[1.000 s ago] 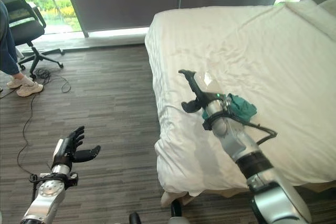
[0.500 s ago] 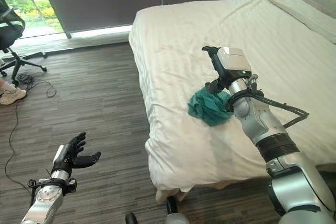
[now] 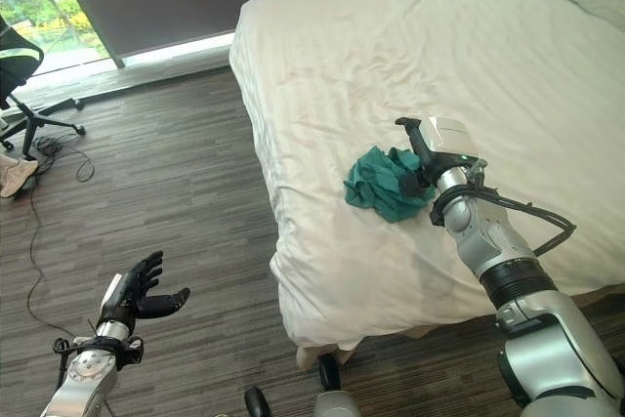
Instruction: Pick up bed clothes into laundry basket.
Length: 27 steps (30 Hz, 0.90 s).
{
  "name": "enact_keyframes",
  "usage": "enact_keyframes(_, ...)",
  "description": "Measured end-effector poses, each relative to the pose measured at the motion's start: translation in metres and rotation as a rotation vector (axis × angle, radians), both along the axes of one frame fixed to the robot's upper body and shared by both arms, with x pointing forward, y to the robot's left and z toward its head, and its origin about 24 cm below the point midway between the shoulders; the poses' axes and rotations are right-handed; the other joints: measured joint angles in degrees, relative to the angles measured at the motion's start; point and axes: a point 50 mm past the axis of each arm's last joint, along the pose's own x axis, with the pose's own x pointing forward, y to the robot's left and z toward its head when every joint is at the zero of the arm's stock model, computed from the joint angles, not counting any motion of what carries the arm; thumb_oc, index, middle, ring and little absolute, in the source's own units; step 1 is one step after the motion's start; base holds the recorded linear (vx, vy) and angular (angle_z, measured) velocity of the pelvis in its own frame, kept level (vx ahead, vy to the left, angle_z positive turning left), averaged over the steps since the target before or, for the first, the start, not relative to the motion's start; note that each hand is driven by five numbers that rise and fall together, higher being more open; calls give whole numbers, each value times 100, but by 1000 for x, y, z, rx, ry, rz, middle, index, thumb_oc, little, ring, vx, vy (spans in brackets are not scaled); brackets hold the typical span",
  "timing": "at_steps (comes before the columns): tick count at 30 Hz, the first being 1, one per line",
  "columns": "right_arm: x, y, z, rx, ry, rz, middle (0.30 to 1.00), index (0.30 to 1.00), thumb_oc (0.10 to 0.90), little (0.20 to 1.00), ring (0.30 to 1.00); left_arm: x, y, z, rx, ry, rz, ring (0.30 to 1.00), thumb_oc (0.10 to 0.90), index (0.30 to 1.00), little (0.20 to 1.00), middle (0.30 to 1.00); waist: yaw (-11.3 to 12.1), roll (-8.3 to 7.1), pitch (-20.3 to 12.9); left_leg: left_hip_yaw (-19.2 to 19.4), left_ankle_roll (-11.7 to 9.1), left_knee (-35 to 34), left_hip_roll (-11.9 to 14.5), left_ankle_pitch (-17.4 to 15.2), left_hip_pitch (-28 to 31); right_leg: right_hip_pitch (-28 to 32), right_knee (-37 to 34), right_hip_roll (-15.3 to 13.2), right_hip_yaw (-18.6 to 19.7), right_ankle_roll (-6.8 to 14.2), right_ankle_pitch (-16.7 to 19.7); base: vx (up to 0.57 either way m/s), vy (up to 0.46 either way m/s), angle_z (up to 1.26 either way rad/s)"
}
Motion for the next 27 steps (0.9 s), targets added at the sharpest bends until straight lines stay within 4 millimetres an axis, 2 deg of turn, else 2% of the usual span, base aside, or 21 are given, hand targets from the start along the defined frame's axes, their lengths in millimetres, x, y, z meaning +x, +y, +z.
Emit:
enact_keyframes(6,4,-9,-2,10,16,-53,900,900,800,900,900,3,-2,2,-3,-10,-10,900,800,900,900,900,39,210,117,-46,-34,4,8,85,-247,-229,1,1,-61,-46,50,-38,-56,4)
enact_keyframes(7,6,-10,-4,21,19,-62,764,764,709,764,764,3,-2,2,-3,-9,-12,900,800,900,900,900,31,229,127,-60,-35,3,10,86,-255,-230,0,5,-68,-45,49,21,-73,9)
enact_keyframes(9,8,-8,-12,63,34,-83,396,396,464,396,396,3,-1,1,-3,-7,-12,900,800,900,900,900,25,266,143,-85,-43,1,23,90,-254,-216,1,12,-102,-46,49,23,-75,6)
enact_keyframes(10,9,-5,-18,92,37,-85,300,300,400,300,300,4,-1,2,-3,-9,-12,900,800,900,900,900,8,271,145,-92,-50,1,30,93,-248,-207,0,19,-108,-47,49,12,-62,4)
enact_keyframes(12,10,-4,-24,110,53,-93,300,300,400,300,300,8,-3,4,-5,-20,-21,900,800,900,900,900,4,273,145,-148,-68,1,31,106,-247,-189,1,18,-147,-47,49,3,-38,9)
enact_keyframes(19,9,-8,-25,130,54,-112,300,300,400,300,300,16,-4,10,-22,-53,-21,900,800,900,900,900,34,274,149,-230,-134,-1,36,88,-30,61,0,22,-165,-49,39,-34,-13,4)
enact_keyframes(20,9,-8,-20,136,42,-105,300,300,400,300,300,18,-4,12,-21,-63,-20,900,800,900,900,900,46,194,196,-325,-213,138,29,103,-59,67,0,21,-102,-61,-34,-39,-14,2)
enact_keyframes(21,8,-7,-13,136,23,-88,300,300,400,300,300,21,-2,17,-19,-86,-14,900,800,900,900,900,102,23,328,-563,-300,359,-6,123,-117,96,2,-60,4,-144,-46,-2,9,-25)
enact_keyframes(22,8,-6,-5,144,-5,-75,300,300,400,300,300,22,-2,18,-20,-89,-11,900,800,900,900,900,221,-187,414,-900,-433,318,-82,209,-44,56,2,-54,197,-157,-27,28,47,-46)
enact_keyframes(23,8,-2,5,143,-30,-48,300,300,400,300,300,23,0,19,-24,-100,4,900,800,900,900,900,291,-331,501,-1398,-436,445,-115,208,-23,54,7,-53,390,-191,4,38,65,-81)
enact_keyframes(25,8,10,25,178,-103,25,300,300,400,300,300,19,6,18,-29,-97,52,900,800,900,900,900,439,-620,571,-2070,-544,332,-149,140,155,-9,40,-39,697,-138,89,39,161,-78)
enact_keyframes(26,7,11,31,197,-128,33,300,300,400,300,300,20,6,18,-33,-99,58,900,800,900,900,900,412,-707,601,-2225,-503,247,-129,10,247,0,41,30,854,-123,111,17,204,-65)
enact_keyframes(27,3,11,44,217,-170,54,300,300,400,300,300,20,7,18,-49,-104,75,900,800,900,900,900,433,-798,621,-2427,-291,-8,-115,-80,443,-9,41,120,987,-92,141,-12,169,-48)
